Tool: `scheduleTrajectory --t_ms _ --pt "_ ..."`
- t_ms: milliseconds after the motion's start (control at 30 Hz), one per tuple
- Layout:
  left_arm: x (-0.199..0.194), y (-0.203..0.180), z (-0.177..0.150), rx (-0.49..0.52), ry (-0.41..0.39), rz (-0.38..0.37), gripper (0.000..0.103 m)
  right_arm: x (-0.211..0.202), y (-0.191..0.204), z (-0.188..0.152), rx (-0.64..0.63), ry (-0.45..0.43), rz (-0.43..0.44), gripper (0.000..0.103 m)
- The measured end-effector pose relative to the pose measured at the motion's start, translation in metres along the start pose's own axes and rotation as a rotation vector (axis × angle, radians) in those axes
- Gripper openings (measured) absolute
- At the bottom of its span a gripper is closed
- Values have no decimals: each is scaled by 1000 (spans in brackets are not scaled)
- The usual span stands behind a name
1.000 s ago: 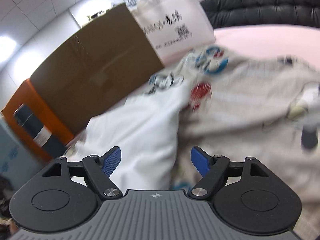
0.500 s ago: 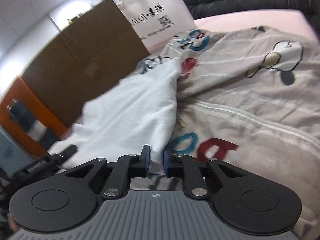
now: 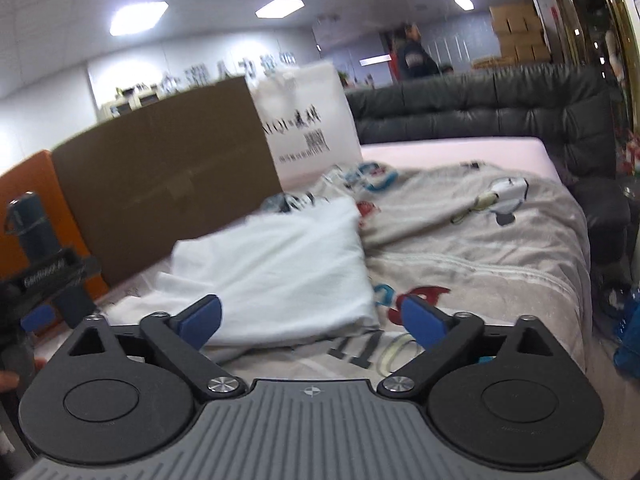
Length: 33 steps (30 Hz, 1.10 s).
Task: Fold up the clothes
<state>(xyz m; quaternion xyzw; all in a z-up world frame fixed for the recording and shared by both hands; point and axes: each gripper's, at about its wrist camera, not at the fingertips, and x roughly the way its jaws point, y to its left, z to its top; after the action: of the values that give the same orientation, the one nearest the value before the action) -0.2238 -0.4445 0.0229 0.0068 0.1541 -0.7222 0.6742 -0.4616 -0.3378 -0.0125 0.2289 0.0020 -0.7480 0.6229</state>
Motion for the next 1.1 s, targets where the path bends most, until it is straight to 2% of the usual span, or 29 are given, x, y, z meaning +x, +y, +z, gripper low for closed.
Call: scheduleTrajectory --t_ms 100,200,300,433,567,633,700,867,967,1100 --pt "-23 -2 9 88 -70 -34 103 -9 16 -6 -21 -74 -5 103" --pt "-36 11 1 95 -83 -58 103 -10 31 -16 -44 -112 -3 103" --pt "-41 21 -11 87 -60 -43 103 -6 44 -23 -65 -130 -18 103" --pt "-47 24 -19 105 -94 -16 103 0 57 -29 -143 -150 -62 103" --pt "-50 16 -30 197 -112 2 103 -2 60 -29 -173 -208 -29 103" --pt "-51 11 -33 237 -113 3 103 -1 64 -29 -203 -244 -45 103" --pt "-53 11 -34 238 -124 7 103 -1 67 -31 -232 -278 -75 103" --pt "-55 16 -37 214 -148 41 103 -6 65 -33 -226 -305 -76 103" --pt "-55 20 -38 200 -170 71 103 -6 61 -32 -204 -306 -75 103" --pt "-56 20 -39 205 -179 77 103 -5 61 -32 -201 -301 -71 103"
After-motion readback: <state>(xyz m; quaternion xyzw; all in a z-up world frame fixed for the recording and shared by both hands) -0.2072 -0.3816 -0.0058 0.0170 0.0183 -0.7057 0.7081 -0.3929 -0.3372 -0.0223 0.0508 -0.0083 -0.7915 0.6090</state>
